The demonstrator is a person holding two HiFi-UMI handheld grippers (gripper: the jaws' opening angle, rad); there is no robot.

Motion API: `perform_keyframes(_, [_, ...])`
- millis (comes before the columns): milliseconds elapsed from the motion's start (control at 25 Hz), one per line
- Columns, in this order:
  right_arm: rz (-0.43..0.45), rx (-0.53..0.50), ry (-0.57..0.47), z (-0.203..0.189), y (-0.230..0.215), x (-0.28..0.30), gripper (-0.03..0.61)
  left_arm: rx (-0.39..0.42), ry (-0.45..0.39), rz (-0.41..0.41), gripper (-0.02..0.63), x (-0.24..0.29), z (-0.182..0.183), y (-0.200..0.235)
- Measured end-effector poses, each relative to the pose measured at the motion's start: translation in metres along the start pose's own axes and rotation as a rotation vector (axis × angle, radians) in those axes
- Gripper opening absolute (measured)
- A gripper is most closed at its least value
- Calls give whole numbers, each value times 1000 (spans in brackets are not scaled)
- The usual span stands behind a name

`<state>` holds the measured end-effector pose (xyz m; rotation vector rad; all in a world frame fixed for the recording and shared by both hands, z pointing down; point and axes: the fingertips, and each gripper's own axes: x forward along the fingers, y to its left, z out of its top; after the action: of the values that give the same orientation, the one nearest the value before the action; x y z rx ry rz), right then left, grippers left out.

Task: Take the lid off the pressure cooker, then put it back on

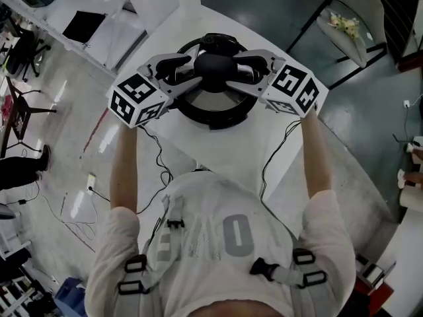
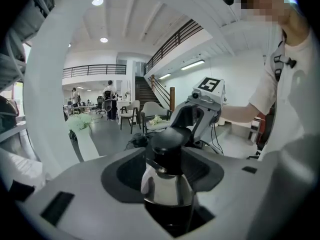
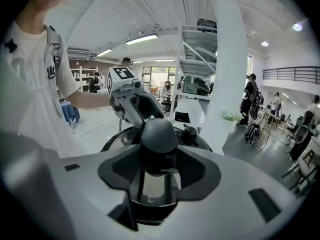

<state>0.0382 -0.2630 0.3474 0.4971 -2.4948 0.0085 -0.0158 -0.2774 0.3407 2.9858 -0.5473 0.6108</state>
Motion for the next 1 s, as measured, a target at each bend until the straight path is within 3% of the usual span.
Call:
perform_keyframes(280, [-67,39,1,-4,3,-2,227,66,60,-86,222,5,1,-2])
perform_keyframes(600, [-86,56,-14,-2,3,-1,232,61,66,-180,262,12,3,-3])
perform_keyframes(1000, [-123,108,-38,-3,1,-2,238,84,87,-296,249,21,6,-9])
